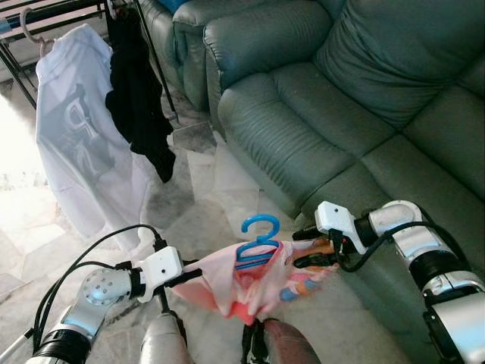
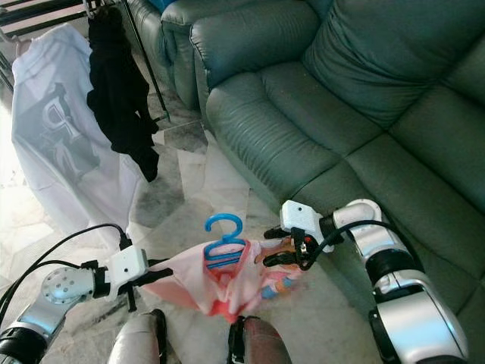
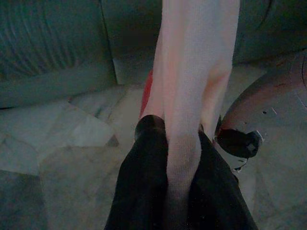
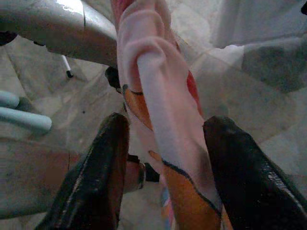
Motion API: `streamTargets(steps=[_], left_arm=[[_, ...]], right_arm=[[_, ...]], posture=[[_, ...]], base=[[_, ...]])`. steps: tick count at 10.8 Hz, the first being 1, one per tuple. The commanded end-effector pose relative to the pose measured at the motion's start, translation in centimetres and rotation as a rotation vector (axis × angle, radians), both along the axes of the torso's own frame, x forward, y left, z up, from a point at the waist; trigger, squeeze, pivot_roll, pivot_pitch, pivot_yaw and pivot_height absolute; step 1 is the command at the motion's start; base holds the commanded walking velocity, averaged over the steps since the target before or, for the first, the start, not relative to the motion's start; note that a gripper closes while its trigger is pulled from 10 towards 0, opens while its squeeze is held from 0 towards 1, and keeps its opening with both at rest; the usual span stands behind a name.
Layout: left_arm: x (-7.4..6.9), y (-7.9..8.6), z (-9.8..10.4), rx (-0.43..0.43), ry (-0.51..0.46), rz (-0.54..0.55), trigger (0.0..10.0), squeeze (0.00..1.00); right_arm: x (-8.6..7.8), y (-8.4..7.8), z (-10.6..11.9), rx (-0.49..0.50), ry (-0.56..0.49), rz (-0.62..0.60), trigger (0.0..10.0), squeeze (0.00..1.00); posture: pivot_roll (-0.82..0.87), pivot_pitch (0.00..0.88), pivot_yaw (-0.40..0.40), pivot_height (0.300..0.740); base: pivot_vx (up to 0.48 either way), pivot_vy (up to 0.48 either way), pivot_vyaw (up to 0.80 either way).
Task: Hang hanger
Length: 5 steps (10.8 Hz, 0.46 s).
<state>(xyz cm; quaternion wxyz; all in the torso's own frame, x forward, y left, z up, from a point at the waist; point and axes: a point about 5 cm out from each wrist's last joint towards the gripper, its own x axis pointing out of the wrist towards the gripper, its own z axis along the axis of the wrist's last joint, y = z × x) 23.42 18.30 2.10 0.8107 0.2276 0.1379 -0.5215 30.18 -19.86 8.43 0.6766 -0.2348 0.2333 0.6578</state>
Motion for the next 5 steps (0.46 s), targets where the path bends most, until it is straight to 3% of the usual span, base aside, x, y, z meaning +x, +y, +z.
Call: streamTargets(steps=[1, 5], left_arm=[[-0.06, -0.39, 0.01, -0.009, 0.003, -0.014, 10.0, 0.00], [-0.17, -0.43, -0.29, -0.005, 0.011, -0.012, 10.0, 0.00]], right_arm=[[-0.18, -0.34, -0.10, -0.023, 0.029, 0.024, 0.0, 0.00], [-0.07, -0.22, 0.05, -0.020, 0.036, 0.036, 0.0, 0.00]], posture=[[0.00, 0.152, -0.070, 0.740], [0.00, 0.154, -0.071, 0.740]], base=[[0.000, 0.000, 0.00], [0.000, 0.000, 0.00]])
